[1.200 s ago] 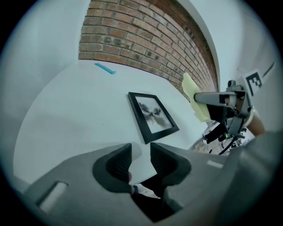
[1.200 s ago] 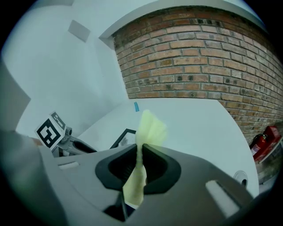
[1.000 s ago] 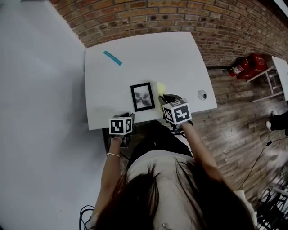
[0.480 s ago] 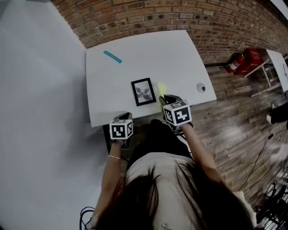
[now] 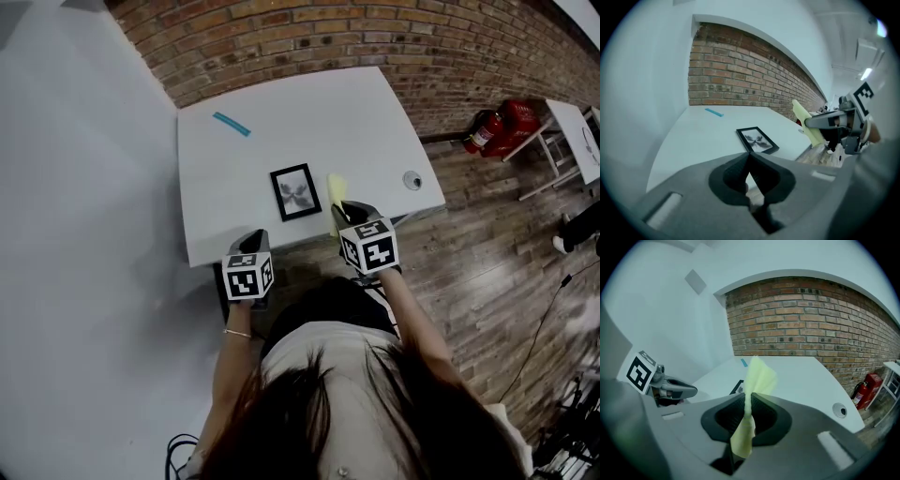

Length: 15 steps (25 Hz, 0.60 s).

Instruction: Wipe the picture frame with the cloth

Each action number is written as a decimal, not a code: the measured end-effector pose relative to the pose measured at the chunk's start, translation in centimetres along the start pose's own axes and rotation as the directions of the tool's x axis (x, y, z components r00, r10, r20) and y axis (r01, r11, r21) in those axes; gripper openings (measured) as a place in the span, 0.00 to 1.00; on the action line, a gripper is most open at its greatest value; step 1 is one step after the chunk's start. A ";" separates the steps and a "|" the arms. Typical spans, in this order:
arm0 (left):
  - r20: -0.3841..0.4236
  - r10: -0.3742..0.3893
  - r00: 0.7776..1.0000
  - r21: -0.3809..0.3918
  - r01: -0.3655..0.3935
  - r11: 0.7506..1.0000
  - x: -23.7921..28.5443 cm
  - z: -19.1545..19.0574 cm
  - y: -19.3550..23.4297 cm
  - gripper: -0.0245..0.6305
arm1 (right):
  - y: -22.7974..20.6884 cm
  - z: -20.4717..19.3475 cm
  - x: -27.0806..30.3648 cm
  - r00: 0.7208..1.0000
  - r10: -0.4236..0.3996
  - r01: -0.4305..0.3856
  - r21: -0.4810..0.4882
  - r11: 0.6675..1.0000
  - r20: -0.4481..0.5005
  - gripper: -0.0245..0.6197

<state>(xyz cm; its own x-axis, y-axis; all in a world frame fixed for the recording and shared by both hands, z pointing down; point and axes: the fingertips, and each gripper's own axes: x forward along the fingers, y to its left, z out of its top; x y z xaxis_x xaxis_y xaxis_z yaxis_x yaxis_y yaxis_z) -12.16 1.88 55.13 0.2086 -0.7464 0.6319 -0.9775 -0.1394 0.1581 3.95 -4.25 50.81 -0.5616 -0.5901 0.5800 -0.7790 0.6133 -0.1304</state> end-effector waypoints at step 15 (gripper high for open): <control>0.273 0.015 0.962 0.032 -0.025 0.999 -3.9 9.3 -5.8 0.04 | -2.3 4.0 -4.4 0.985 0.021 -0.006 -0.090 0.996 0.173 0.10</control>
<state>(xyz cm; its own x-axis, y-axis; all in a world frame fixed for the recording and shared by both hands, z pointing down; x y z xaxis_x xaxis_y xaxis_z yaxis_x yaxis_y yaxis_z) -7.61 -0.51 44.70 0.1776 -0.8977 0.4033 -0.9829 -0.1417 0.1174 7.14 -5.15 45.34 -0.6179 -0.6585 0.4297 -0.7474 0.6616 -0.0607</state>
